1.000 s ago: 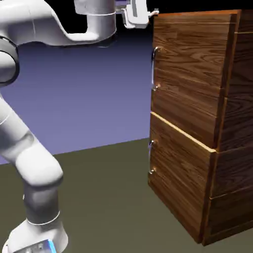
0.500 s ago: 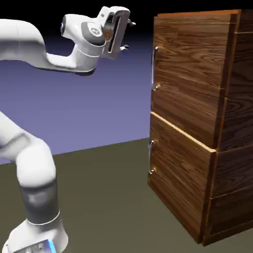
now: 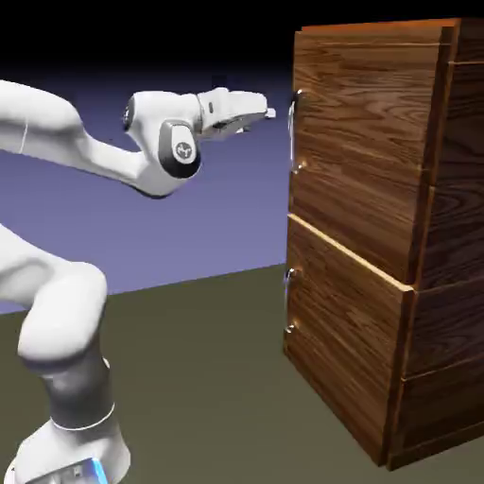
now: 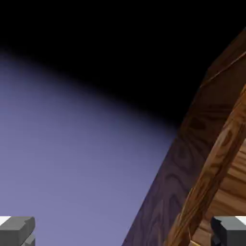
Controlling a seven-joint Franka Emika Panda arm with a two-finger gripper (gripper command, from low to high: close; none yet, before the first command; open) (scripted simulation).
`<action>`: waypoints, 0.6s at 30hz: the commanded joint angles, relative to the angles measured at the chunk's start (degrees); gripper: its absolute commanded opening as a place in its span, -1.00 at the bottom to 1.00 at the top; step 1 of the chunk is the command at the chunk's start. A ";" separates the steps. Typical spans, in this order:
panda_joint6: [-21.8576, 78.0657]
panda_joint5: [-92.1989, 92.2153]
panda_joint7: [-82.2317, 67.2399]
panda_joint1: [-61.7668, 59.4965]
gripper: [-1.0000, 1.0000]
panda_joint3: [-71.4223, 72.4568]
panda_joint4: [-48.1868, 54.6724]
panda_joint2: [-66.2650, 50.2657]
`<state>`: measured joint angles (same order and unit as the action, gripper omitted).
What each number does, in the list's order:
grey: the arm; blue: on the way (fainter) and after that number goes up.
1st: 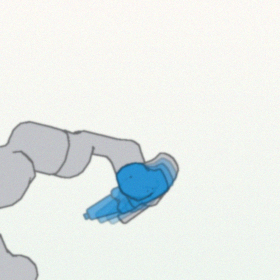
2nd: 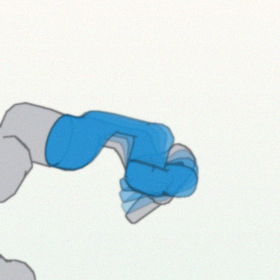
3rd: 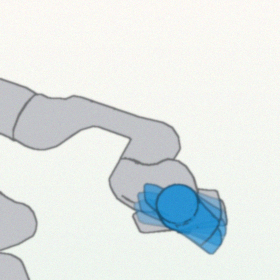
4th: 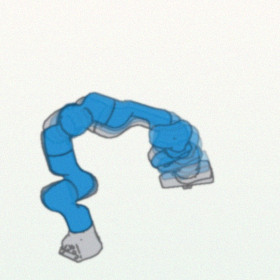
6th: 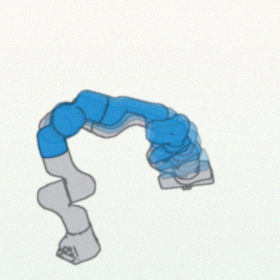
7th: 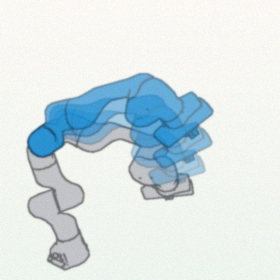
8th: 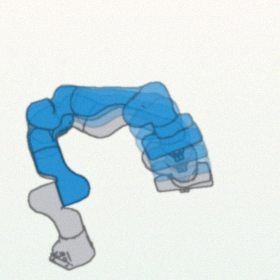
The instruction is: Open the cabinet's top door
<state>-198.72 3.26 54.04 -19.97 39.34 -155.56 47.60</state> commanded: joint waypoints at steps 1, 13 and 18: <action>-1.39 2.49 1.45 -1.08 0.00 0.91 -1.41 0.61; -9.71 10.58 5.56 -9.79 -1.00 3.00 1.17 -5.89; -10.90 4.28 5.43 0.42 -1.00 -7.29 -3.05 -5.15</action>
<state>-209.63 7.46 59.52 -19.56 32.03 -158.61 42.46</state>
